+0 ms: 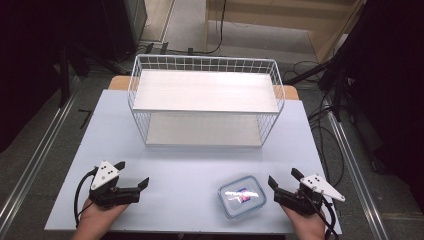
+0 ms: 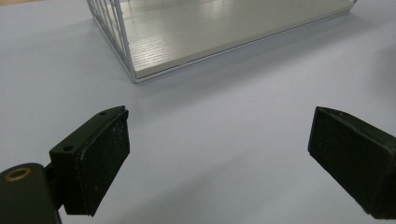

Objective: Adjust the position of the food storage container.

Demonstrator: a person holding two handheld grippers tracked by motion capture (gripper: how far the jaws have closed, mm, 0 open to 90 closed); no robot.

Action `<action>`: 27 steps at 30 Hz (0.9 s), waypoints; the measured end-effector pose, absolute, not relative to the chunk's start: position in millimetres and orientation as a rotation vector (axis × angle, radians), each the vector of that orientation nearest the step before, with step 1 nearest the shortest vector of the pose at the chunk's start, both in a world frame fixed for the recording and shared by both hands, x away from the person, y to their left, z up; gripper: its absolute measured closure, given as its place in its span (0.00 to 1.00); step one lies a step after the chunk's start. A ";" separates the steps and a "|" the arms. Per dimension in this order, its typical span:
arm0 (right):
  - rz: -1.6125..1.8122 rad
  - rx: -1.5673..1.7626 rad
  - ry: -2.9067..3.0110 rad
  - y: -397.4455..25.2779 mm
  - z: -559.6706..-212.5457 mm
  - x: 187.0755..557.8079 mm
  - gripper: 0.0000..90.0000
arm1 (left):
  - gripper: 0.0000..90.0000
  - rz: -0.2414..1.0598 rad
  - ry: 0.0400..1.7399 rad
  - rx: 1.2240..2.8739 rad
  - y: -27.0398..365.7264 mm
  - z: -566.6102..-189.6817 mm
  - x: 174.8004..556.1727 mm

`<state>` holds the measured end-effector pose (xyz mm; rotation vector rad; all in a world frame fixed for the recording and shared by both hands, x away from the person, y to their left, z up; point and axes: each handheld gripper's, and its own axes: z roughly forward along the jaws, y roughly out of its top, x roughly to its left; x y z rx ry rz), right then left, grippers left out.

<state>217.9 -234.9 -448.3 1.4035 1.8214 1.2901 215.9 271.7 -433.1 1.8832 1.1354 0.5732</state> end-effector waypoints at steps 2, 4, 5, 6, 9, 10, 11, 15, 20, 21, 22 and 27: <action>1.284 1.426 1.837 -237.5 -449.6 217.6 0.18 | 0.06 0.575 1.132 1.879 270.6 -432.7 215.9; 1.277 1.449 1.856 -239.7 -451.7 217.4 0.25 | 0.06 0.571 1.127 1.876 270.0 -432.2 216.1; 1.269 1.458 1.864 -240.9 -452.6 217.3 0.29 | 0.06 0.570 1.128 1.878 269.5 -432.0 215.9; 1.267 1.467 1.872 -241.9 -453.4 216.9 0.36 | 0.06 0.570 1.123 1.883 269.2 -432.0 216.1; 1.262 1.473 1.899 -243.9 -455.9 216.1 0.53 | 0.06 0.561 1.117 1.889 266.2 -433.1 216.8; 1.258 1.475 1.923 -244.3 -457.3 215.9 0.62 | 0.06 0.561 1.117 1.888 265.5 -433.3 216.8; 1.241 1.476 1.963 -242.0 -459.9 214.7 0.72 | 0.06 0.555 1.112 1.888 264.6 -433.5 216.8; 1.188 1.462 2.035 -236.2 -463.4 212.2 0.92 | 0.06 0.550 1.105 1.893 261.5 -433.1 216.6; 1.135 1.409 2.107 -227.3 -464.9 206.4 1.00 | 0.06 0.543 1.091 1.892 256.7 -433.0 217.7; 1.135 1.411 2.109 -226.7 -464.9 205.4 1.00 | 0.06 0.542 1.090 1.892 255.2 -432.7 218.0; 1.136 1.405 2.126 -226.4 -465.1 203.2 1.00 | 0.06 0.539 1.085 1.892 254.6 -432.6 218.4; 1.134 1.402 2.179 -225.8 -469.1 196.4 1.00 | 0.06 0.528 1.068 1.889 249.7 -431.0 221.4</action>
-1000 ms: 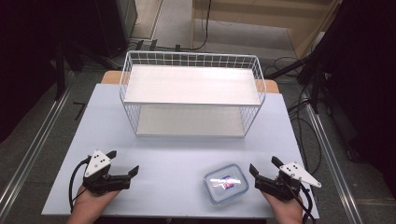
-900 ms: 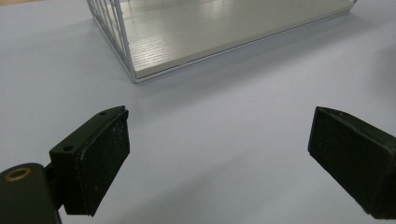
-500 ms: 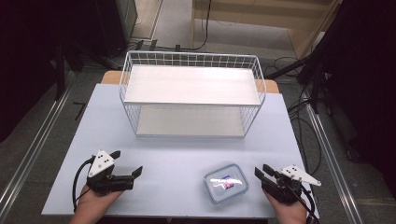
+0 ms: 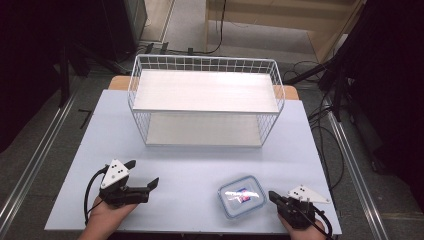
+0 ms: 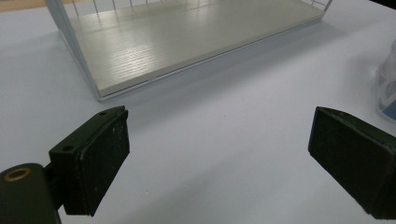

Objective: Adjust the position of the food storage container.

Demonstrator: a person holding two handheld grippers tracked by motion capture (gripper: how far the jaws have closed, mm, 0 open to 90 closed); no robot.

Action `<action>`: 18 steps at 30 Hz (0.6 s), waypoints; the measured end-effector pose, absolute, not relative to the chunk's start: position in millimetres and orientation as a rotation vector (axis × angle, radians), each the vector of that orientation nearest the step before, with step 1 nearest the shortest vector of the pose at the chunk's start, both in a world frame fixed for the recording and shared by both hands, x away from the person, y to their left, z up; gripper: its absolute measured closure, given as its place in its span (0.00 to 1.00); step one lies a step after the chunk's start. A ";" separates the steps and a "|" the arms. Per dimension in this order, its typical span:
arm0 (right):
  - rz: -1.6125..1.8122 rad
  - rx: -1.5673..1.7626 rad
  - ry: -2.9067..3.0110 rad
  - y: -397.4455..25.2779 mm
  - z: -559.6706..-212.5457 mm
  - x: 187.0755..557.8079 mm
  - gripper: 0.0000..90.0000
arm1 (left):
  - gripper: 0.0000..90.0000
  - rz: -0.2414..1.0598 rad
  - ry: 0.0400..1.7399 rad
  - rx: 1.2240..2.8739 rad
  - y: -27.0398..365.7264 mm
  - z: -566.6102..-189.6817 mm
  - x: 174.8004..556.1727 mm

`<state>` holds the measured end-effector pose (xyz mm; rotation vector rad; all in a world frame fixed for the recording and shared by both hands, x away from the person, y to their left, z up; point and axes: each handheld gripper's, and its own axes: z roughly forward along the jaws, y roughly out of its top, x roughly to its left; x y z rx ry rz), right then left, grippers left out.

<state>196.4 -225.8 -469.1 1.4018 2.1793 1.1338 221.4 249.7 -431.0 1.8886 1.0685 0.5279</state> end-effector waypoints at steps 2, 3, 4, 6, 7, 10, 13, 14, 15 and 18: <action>1.137 1.385 2.219 -222.7 -471.7 192.8 1.00 | 0.06 0.524 1.063 1.892 247.1 -430.5 222.9; 1.137 1.385 2.219 -222.7 -471.7 192.8 1.00 | 0.06 0.522 1.065 1.891 246.2 -430.3 223.1; 1.136 1.382 2.222 -221.9 -471.9 192.2 1.00 | 0.06 0.523 1.058 1.886 244.8 -430.8 224.2; 1.137 1.373 2.237 -217.9 -472.1 190.4 1.00 | 0.06 0.516 1.056 1.889 242.8 -431.0 225.6; 1.131 1.367 2.236 -216.1 -472.1 189.8 1.00 | 0.06 0.518 1.058 1.893 242.3 -431.1 226.1; 1.119 1.353 2.267 -211.5 -474.5 189.0 1.00 | 0.06 0.512 1.053 1.902 240.6 -432.1 227.3; 1.113 1.332 2.301 -203.4 -476.9 188.5 1.00 | 0.06 0.513 1.050 1.896 240.1 -432.7 226.3; 1.121 1.308 2.324 -196.6 -476.3 189.2 1.00 | 0.06 0.510 1.053 1.897 240.1 -432.9 225.1; 1.121 1.308 2.324 -196.6 -476.3 189.2 1.00 | 0.06 0.512 1.052 1.903 240.4 -433.2 224.2; 1.134 1.266 2.360 -184.3 -475.2 191.3 1.00 | 0.06 0.505 1.055 1.909 241.6 -435.7 220.3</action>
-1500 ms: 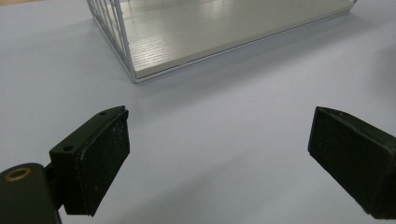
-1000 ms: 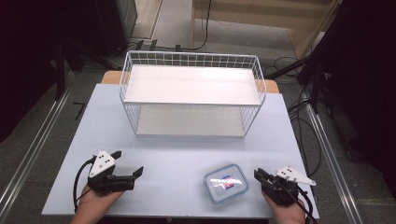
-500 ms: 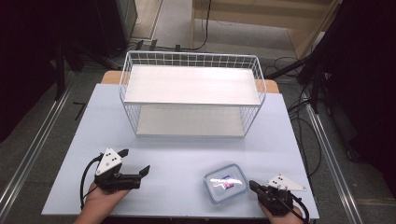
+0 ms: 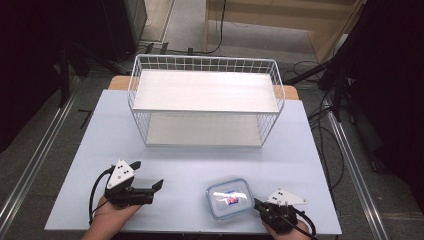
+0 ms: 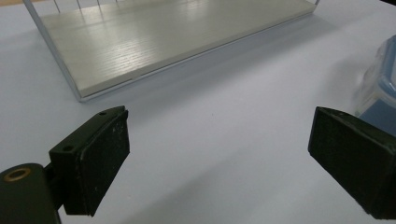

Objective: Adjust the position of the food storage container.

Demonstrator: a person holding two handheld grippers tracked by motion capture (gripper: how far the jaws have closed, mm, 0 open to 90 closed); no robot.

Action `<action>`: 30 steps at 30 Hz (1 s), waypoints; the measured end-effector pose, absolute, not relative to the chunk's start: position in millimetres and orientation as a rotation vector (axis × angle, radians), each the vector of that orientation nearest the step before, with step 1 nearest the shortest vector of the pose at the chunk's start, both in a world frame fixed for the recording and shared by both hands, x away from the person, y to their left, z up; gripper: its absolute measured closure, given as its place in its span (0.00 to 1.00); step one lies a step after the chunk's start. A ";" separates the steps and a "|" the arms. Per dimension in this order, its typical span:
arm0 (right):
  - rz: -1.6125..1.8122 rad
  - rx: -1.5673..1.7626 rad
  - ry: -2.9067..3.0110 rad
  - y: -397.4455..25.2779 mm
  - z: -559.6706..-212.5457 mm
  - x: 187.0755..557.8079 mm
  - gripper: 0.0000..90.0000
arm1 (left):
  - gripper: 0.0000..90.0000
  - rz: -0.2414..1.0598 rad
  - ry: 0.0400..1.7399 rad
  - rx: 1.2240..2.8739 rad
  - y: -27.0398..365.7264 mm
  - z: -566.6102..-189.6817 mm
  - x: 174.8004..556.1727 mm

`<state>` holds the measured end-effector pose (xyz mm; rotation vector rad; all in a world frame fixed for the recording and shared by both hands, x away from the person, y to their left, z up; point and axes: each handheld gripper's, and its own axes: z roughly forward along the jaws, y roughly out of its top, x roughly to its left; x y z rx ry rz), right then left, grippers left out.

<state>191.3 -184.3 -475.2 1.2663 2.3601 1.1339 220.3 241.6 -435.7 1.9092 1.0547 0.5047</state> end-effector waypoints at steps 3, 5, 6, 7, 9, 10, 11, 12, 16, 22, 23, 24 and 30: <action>1.151 1.239 2.391 -171.2 -474.6 194.7 1.00 | 0.06 0.508 1.062 1.909 242.8 -436.7 215.9; 1.159 1.214 2.415 -161.8 -474.0 197.3 1.00 | 0.06 0.508 1.065 1.912 243.8 -437.2 213.0; 1.167 1.191 2.435 -151.2 -473.4 199.3 1.00 | 0.06 0.506 1.070 1.913 244.5 -437.3 211.5; 1.167 1.191 2.435 -151.2 -473.4 199.3 1.00 | 0.06 0.500 1.072 1.909 245.2 -437.5 210.1; 1.172 1.158 2.457 -140.5 -472.9 201.3 1.00 | 0.06 0.496 1.072 1.899 245.9 -437.7 207.2; 1.176 1.155 2.465 -136.4 -472.7 201.9 1.00 | 0.06 0.491 1.075 1.898 245.9 -438.0 204.8; 1.182 1.137 2.478 -129.9 -472.4 203.4 1.00 | 0.06 0.491 1.070 1.902 245.7 -438.4 203.5; 1.185 1.118 2.498 -119.9 -471.9 205.3 1.00 | 0.06 0.496 1.060 1.915 244.2 -439.9 200.9; 1.198 1.081 2.523 -104.9 -471.7 208.4 1.00 | 0.06 0.469 1.053 1.951 238.3 -445.1 193.7; 1.209 1.030 2.553 -83.2 -470.4 213.3 1.00 | 0.09 0.480 1.056 1.950 237.7 -442.8 180.6; 1.209 1.030 2.553 -82.5 -470.3 213.9 1.00 | 0.11 0.487 1.054 1.942 238.4 -442.1 177.1; 1.211 1.025 2.555 -83.0 -470.3 214.7 1.00 | 0.16 0.487 1.048 1.933 238.9 -441.4 173.4; 1.228 1.050 2.540 -87.9 -469.3 220.0 1.00 | 0.93 0.381 0.881 1.959 227.9 -439.3 148.7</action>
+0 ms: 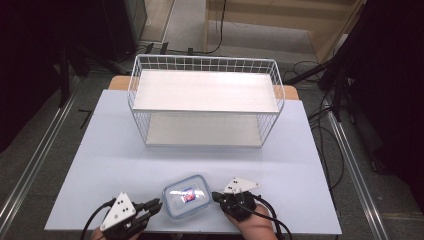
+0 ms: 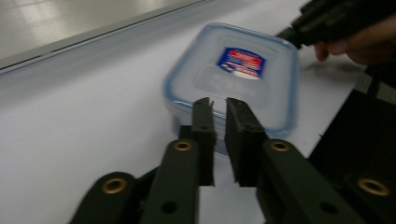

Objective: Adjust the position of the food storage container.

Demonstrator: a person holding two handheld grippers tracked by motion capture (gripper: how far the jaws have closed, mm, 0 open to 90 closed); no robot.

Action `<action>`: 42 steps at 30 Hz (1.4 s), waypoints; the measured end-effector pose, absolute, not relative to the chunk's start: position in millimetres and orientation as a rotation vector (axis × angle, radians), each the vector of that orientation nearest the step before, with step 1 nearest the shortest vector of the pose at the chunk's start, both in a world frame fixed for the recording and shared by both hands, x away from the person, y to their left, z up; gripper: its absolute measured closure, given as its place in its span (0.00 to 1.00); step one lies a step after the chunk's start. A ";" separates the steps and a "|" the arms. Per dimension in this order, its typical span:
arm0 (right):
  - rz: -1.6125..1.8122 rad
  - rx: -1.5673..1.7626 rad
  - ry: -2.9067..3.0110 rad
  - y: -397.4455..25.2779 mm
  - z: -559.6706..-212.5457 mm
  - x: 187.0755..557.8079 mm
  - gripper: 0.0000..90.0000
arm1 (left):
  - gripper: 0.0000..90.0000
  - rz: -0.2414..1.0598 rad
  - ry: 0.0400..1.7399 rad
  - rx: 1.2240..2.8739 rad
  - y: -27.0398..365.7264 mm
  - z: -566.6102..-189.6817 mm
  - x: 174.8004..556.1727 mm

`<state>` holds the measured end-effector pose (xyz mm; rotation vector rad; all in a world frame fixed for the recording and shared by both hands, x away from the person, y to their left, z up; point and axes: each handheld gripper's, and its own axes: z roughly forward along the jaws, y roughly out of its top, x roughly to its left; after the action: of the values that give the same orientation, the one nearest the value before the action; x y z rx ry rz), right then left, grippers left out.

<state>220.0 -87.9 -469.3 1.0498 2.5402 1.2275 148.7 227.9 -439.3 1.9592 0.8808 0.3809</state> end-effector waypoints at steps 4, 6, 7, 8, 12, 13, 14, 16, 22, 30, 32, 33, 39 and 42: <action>1.237 1.059 2.534 -89.2 -468.4 220.7 1.00 | 1.00 0.379 0.823 1.983 213.5 -442.2 134.3; 1.236 1.060 2.534 -89.2 -468.4 220.7 1.00 | 1.00 0.364 0.806 1.998 208.4 -445.3 131.2; 1.235 1.059 2.533 -89.4 -468.5 220.5 1.00 | 1.00 0.353 0.801 2.012 206.4 -447.0 130.8; 1.237 1.058 2.534 -89.6 -468.4 220.3 1.00 | 1.00 0.346 0.800 2.019 205.1 -449.0 130.7; 1.235 1.062 2.533 -91.0 -468.8 219.4 1.00 | 1.00 0.349 0.817 2.027 204.4 -452.0 133.7; 1.233 1.063 2.534 -91.7 -469.2 219.4 1.00 | 1.00 0.352 0.829 2.025 205.0 -452.1 135.1; 1.233 1.071 2.534 -92.1 -469.4 219.2 1.00 | 1.00 0.350 0.835 2.020 205.7 -452.3 137.9; 1.238 1.070 2.531 -93.0 -470.0 219.2 1.00 | 1.00 0.354 0.842 2.014 204.8 -452.6 140.2; 1.240 1.101 2.517 -96.5 -470.6 219.5 1.00 | 1.00 0.370 0.868 1.992 202.5 -455.3 151.8; 1.233 1.140 2.499 -102.1 -472.0 220.6 1.00 | 1.00 0.382 0.909 1.972 203.4 -457.7 168.6; 1.235 1.145 2.498 -104.5 -472.4 221.1 1.00 | 1.00 0.382 0.913 1.969 204.3 -457.7 170.8; 1.233 1.147 2.495 -105.6 -472.4 221.5 1.00 | 1.00 0.377 0.913 1.970 204.8 -457.6 171.6; 1.238 1.167 2.479 -110.1 -472.4 223.5 1.00 | 1.00 0.352 0.950 1.966 208.4 -461.2 182.3; 1.242 1.180 2.473 -111.2 -472.0 223.5 1.00 | 1.00 0.348 0.968 1.957 211.0 -460.4 184.7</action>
<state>223.5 -111.2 -472.0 1.1795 2.4732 1.2418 184.7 211.0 -460.4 1.9569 0.9683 0.3483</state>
